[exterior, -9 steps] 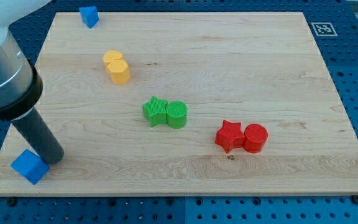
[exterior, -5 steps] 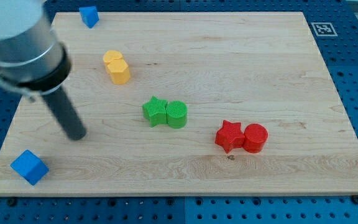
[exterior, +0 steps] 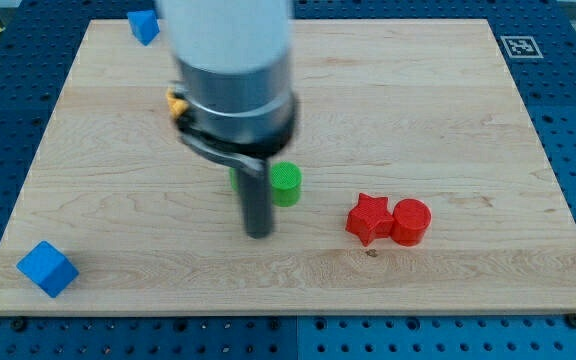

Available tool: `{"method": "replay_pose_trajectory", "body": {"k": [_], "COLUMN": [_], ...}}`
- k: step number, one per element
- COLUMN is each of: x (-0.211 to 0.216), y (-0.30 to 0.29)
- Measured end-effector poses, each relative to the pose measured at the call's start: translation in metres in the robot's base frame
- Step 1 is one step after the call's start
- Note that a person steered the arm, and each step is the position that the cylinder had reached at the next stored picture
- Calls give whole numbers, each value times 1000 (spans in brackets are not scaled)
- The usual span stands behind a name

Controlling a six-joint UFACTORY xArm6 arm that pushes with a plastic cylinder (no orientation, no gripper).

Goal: Move the red circle to the top right

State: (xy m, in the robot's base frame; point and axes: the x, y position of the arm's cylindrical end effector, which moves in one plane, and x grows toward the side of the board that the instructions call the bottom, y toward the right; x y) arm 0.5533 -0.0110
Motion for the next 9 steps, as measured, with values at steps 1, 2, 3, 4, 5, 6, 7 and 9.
{"method": "replay_pose_trajectory", "body": {"k": [1, 2, 3, 4, 5, 6, 7, 9], "x": [27, 34, 15, 3, 2, -10, -26, -70], "y": [70, 110, 108, 116, 137, 156, 169, 192]}}
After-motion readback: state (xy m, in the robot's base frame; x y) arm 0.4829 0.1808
